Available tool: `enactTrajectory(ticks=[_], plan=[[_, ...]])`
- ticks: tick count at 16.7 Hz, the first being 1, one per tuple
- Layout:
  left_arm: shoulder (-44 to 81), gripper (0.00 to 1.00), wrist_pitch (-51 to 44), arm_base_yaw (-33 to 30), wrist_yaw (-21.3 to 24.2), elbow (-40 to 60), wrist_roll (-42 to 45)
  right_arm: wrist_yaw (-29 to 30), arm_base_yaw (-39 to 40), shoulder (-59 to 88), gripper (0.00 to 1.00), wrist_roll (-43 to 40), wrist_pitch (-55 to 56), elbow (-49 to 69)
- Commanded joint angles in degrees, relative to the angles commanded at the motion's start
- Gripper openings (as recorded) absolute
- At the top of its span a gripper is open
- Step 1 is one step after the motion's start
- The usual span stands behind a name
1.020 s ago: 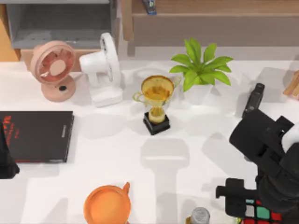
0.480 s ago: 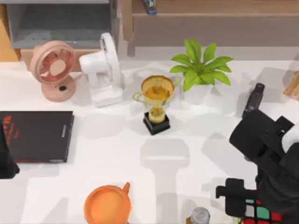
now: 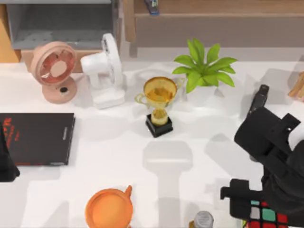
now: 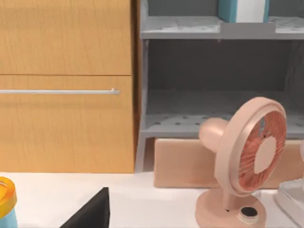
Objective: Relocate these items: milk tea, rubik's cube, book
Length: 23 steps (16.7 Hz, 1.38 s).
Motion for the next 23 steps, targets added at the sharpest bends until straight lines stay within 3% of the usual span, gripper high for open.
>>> enactTrajectory(ticks=[9, 12, 16, 23], plan=[[0.0, 1.0, 0.0, 0.0, 0.0, 0.0, 0.0, 0.1, 0.0, -1.5, 0.0, -0.1, -4.6, 3.1], [0.0, 1.0, 0.0, 0.0, 0.0, 0.0, 0.0, 3.5, -0.4, 1.1, 0.0, -3.6, -1.3, 6.6], [0.0, 1.0, 0.0, 0.0, 0.0, 0.0, 0.0, 11.5, -1.8, 6.1, 0.0, -13.7, 11.2, 17.4], [0.0, 1.0, 0.0, 0.0, 0.0, 0.0, 0.0, 25.6, -4.7, 13.1, 0.0, -37.5, 46.1, 37.6]])
